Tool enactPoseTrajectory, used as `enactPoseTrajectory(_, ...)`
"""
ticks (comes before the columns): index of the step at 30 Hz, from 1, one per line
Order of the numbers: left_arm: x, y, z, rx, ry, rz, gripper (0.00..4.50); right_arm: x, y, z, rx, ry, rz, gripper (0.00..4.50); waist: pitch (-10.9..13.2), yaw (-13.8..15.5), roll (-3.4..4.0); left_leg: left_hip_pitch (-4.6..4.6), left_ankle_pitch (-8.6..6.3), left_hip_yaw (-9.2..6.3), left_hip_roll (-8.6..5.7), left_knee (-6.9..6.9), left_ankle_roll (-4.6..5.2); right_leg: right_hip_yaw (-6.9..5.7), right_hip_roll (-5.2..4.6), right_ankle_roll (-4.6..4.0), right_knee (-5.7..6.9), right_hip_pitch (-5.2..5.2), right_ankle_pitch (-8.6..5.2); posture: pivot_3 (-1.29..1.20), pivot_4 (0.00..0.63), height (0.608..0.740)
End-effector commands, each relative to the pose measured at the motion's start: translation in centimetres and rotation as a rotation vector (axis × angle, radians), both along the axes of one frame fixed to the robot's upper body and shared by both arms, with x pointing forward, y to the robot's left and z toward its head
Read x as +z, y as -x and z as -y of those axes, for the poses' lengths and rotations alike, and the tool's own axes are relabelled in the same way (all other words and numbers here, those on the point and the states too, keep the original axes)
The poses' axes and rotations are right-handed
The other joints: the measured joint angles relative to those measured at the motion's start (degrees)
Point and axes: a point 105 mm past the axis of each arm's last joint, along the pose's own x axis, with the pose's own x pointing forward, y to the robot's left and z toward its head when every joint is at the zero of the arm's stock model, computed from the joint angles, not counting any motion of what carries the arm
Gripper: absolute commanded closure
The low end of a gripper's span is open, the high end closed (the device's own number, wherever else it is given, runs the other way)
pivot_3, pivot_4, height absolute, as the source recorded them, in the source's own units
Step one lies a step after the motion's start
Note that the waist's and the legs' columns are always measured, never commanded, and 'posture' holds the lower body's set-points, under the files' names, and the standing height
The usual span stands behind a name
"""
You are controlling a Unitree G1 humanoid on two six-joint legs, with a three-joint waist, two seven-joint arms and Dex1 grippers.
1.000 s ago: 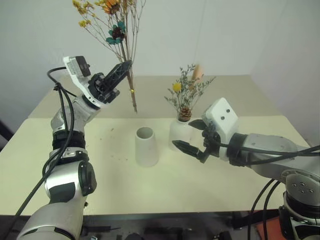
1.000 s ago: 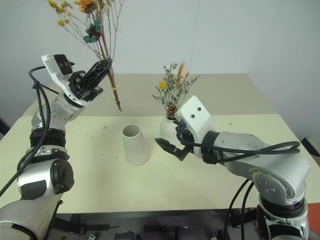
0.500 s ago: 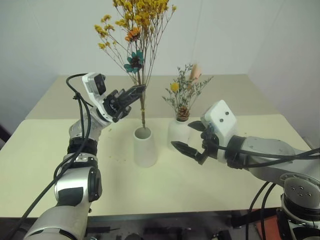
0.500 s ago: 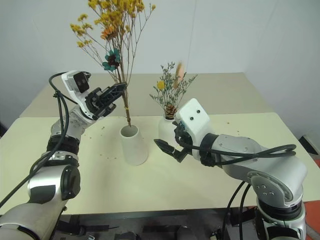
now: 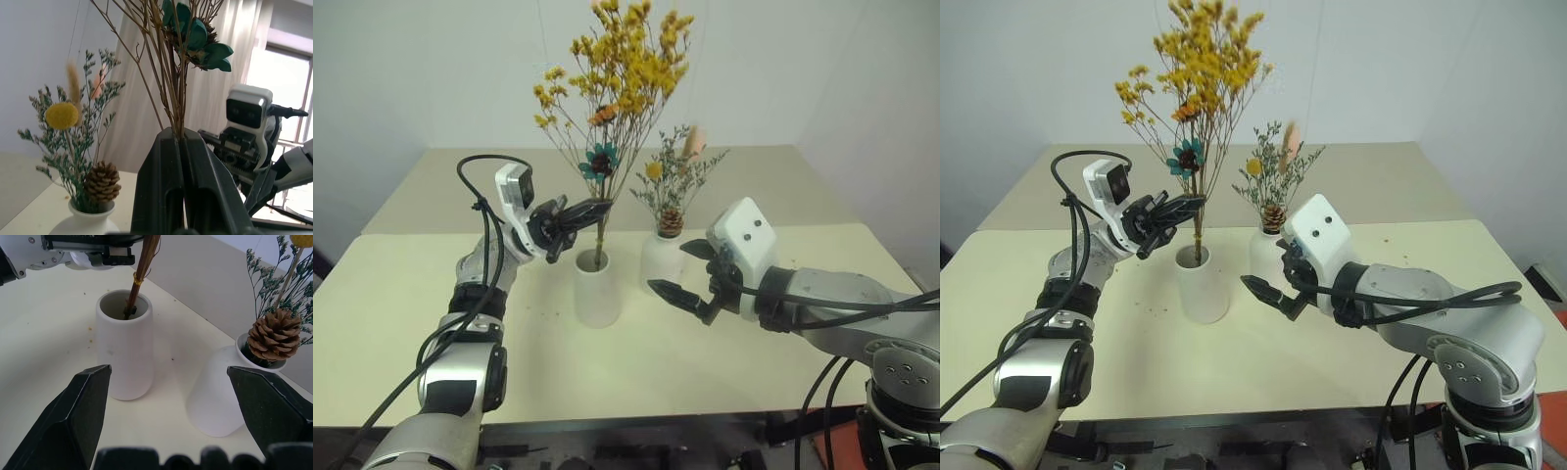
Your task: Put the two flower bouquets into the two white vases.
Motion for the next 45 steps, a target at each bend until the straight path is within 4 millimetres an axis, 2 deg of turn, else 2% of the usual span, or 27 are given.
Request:
enactPoseTrajectory(1, 0.6, 0.4, -0.6, 0.010, -0.014, 0.059, 4.43, 0.8, 0.2, 0.3, -0.007, -0.017, 0.040, 0.00, 0.0, 0.0, 0.00, -0.01, 0.00, 0.00, 0.00, 0.00, 0.00, 0.00, 0.00, 0.00, -0.01, 0.00, 0.00, 0.00, 0.150, 0.740)
enactPoseTrajectory(3, 0.6, 0.5, -0.9, 0.018, -0.014, 0.059, 4.43, 0.8, 0.3, 0.3, -0.001, -0.017, 0.040, 0.00, 0.0, 0.0, 0.00, 0.00, 0.00, 0.00, 0.00, 0.00, 0.01, 0.00, 0.00, 0.00, -0.02, 0.00, 0.00, 0.00, 0.150, 0.740)
enactPoseTrajectory(6, 0.3, 0.7, -1.1, 0.027, -0.017, 0.076, 3.82, 0.8, 0.3, 0.2, 0.005, -0.018, 0.042, 0.00, 0.0, 0.0, 0.00, 0.00, -0.01, 0.00, 0.00, 0.00, 0.01, 0.00, 0.00, 0.00, -0.01, 0.00, 0.00, 0.00, 0.150, 0.740)
enactPoseTrajectory(12, 0.0, 1.2, -1.3, 0.015, -0.015, 0.082, 2.12, 0.8, 0.2, 0.2, 0.008, -0.018, 0.048, 0.00, 0.0, 0.1, 0.00, -0.01, -0.01, 0.00, 0.00, 0.00, 0.02, -0.01, 0.00, 0.00, -0.02, 0.00, 0.00, 0.00, 0.150, 0.740)
enactPoseTrajectory(19, -0.9, 2.7, -2.7, 0.012, -0.069, 0.081, 0.15, 0.6, 0.3, 0.2, 0.014, -0.017, 0.050, 0.00, 0.0, -0.1, 0.01, 0.04, -0.02, 0.01, 0.03, 0.00, 0.04, 0.03, 0.02, 0.00, 0.02, 0.00, 0.00, 0.00, 0.150, 0.740)
enactPoseTrajectory(20, -0.8, 2.8, -3.1, 0.022, -0.064, 0.083, 0.05, 0.6, 0.3, 0.2, 0.014, -0.017, 0.050, 0.00, 0.0, -0.1, 0.01, 0.04, -0.02, 0.01, 0.03, 0.00, 0.04, 0.02, 0.02, 0.00, 0.02, 0.00, 0.00, 0.00, 0.150, 0.740)
enactPoseTrajectory(26, -0.3, 3.8, -5.3, 0.082, -0.106, 0.106, 0.05, 0.4, 0.2, 0.3, 0.015, -0.011, 0.048, 0.00, 0.0, 0.0, 0.02, 0.01, -0.03, 0.01, 0.03, 0.00, 0.05, 0.00, 0.01, 0.01, -0.03, 0.00, -0.01, 0.00, 0.150, 0.740)
enactPoseTrajectory(35, -1.0, 5.0, -9.4, 0.333, -0.224, 0.114, 0.05, 0.3, 0.1, 0.6, 0.010, -0.016, 0.051, 0.00, 0.0, 0.0, 0.03, 0.07, -0.04, 0.03, 0.07, -0.02, 0.06, 0.02, 0.03, 0.00, 0.00, 0.00, -0.02, 0.00, 0.150, 0.740)
enactPoseTrajectory(38, -0.1, 5.5, -11.7, 0.445, -0.248, 0.125, 0.05, 0.6, 0.2, 2.0, -0.012, -0.011, 0.054, 0.00, 0.0, 0.3, 0.04, 0.03, -0.04, 0.02, 0.07, -0.02, 0.06, -0.01, 0.02, 0.00, -0.05, -0.01, -0.02, 0.00, 0.150, 0.740)
enactPoseTrajectory(40, 0.8, 6.0, -13.1, 0.508, -0.261, 0.130, 0.05, 1.0, 0.6, 3.8, -0.033, -0.012, 0.057, 0.00, 0.0, 0.3, 0.05, 0.01, -0.04, 0.03, 0.07, -0.03, 0.07, -0.01, 0.01, 0.00, -0.08, -0.02, -0.02, 0.00, 0.150, 0.740)
enactPoseTrajectory(45, 1.5, 7.1, -14.3, 0.555, -0.318, 0.135, 0.05, 1.5, 2.0, 7.6, -0.078, 0.032, 0.047, 0.00, 0.0, 0.9, 0.04, 0.08, -0.05, 0.08, 0.08, -0.04, 0.08, -0.01, -0.01, 0.04, -0.12, 0.05, -0.04, 0.00, 0.150, 0.740)
